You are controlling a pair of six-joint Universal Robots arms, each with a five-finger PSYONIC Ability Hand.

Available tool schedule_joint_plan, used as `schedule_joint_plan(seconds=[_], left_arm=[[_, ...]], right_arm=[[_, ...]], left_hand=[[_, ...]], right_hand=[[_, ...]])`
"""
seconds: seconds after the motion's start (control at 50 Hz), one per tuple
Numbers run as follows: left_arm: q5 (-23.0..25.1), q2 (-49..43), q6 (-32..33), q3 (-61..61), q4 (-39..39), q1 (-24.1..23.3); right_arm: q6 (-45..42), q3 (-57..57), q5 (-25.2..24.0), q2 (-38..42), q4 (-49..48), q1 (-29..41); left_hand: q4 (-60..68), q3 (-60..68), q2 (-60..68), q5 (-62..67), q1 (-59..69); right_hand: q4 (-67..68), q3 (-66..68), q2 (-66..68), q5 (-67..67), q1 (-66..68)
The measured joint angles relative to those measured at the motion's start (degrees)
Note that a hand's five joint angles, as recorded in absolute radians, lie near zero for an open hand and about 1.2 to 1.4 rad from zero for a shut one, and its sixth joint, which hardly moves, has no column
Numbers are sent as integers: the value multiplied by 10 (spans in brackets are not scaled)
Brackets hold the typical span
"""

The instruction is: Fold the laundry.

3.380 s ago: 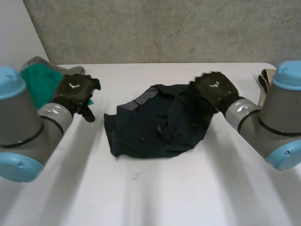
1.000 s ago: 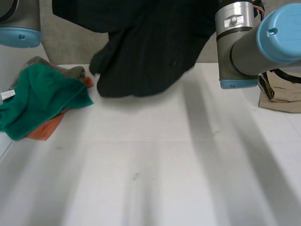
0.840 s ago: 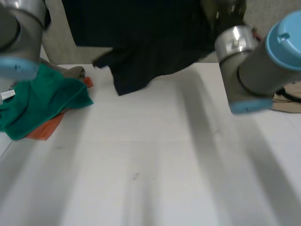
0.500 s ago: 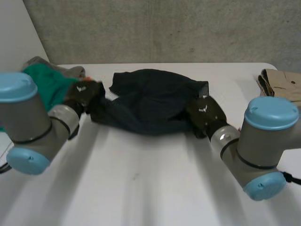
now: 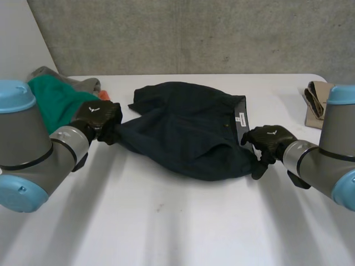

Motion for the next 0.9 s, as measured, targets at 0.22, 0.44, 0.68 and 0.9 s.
schedule_joint_plan(seconds=[0.22,0.44,0.68,0.9], left_arm=[[-2,5,-3,17,-30,1],[-27,21,67,-19,-153,-8],[-21,62,224,-93,-349,-38],[-18,-3,167,95,-261,-51]], right_arm=[[-2,32,1,10,-61,24],[-130,127,17,-51,-102,37],[-408,247,19,-203,67,2],[-252,112,38,-124,-18,18]], left_hand=[[0,0,0,0,0],[0,0,0,0,0],[0,0,0,0,0],[0,0,0,0,0]], right_hand=[[154,138,145,166,147],[452,432,431,443,380],[454,432,431,443,380],[454,435,431,456,380]])
